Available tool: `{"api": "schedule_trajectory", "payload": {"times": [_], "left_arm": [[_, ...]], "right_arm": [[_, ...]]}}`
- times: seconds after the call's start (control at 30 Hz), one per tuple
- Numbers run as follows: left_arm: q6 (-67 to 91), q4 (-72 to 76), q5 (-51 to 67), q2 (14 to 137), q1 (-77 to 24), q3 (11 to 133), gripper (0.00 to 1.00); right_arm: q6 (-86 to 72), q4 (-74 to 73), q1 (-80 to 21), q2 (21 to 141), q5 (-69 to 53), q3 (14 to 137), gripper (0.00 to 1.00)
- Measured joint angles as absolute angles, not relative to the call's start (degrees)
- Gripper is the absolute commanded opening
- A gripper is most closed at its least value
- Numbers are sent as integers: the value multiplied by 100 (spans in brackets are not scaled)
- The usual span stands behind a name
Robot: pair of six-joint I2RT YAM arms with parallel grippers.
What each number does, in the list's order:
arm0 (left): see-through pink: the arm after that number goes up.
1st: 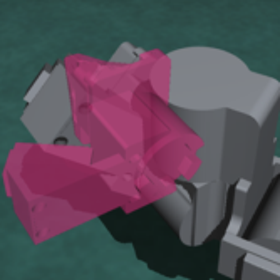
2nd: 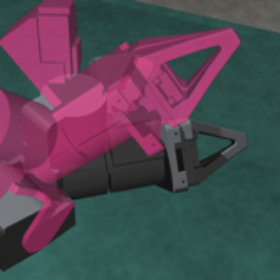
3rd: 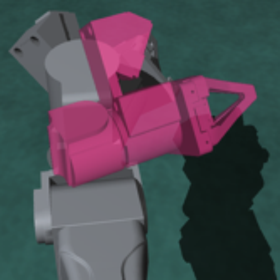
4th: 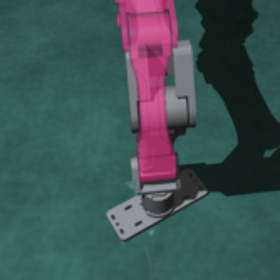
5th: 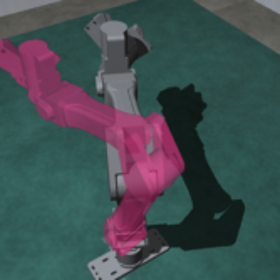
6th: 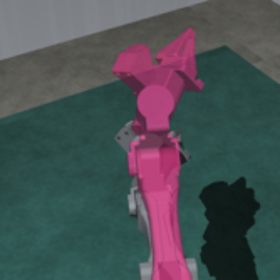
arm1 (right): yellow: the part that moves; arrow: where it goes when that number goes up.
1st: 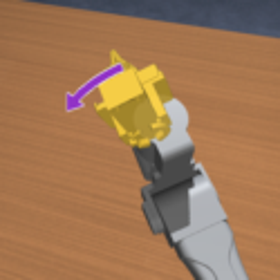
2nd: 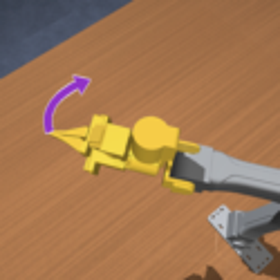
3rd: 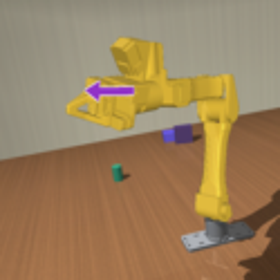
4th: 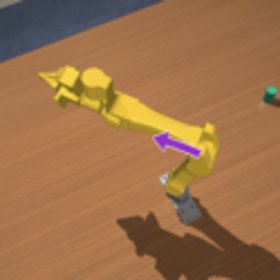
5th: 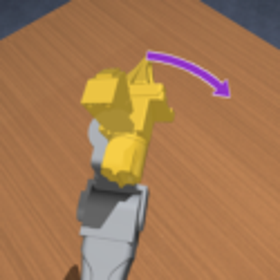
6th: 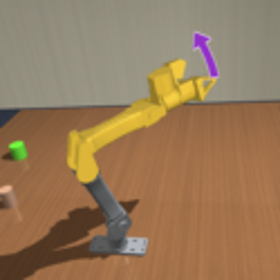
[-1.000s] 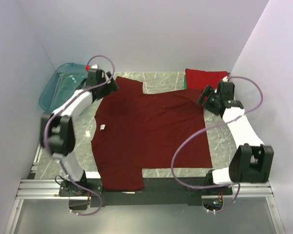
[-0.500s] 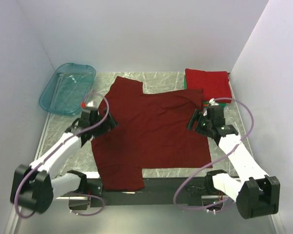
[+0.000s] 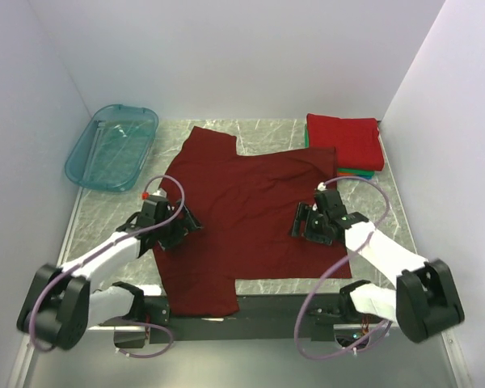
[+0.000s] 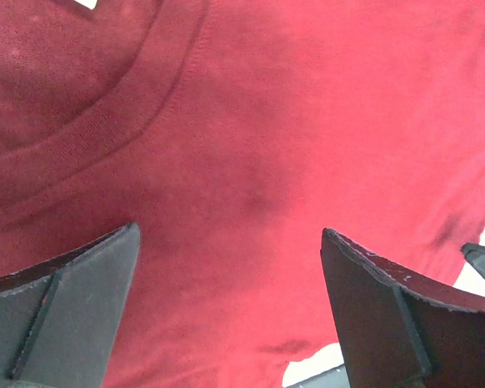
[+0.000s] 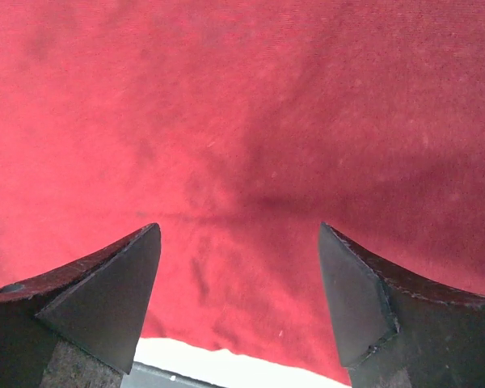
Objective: Fold and stack the t-shirts
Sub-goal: Flatten the tshirt out, then fold the tshirt
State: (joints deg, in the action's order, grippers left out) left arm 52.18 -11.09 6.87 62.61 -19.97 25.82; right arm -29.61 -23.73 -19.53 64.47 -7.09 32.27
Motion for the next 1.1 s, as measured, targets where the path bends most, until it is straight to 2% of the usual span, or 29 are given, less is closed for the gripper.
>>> {"api": "schedule_trajectory", "payload": {"times": [0.33,0.73,0.97,1.1], "left_arm": [[5201,-322,687,7491,-1975,3076,100],[4762,-5,777,8952,-1603,4307,99],[4617,-292,720,9035,-1597,4563,99],[4624,-786,657,8477,-1594,4414,99]], "right_arm": [[-2980,-1887,-1780,8038,-493,3905,85],[-2808,-1852,-1284,8615,-432,4440,85],[-2617,-1955,-1282,8595,-478,4497,85],[-2556,-2180,-1280,8187,-475,4497,86]]}}
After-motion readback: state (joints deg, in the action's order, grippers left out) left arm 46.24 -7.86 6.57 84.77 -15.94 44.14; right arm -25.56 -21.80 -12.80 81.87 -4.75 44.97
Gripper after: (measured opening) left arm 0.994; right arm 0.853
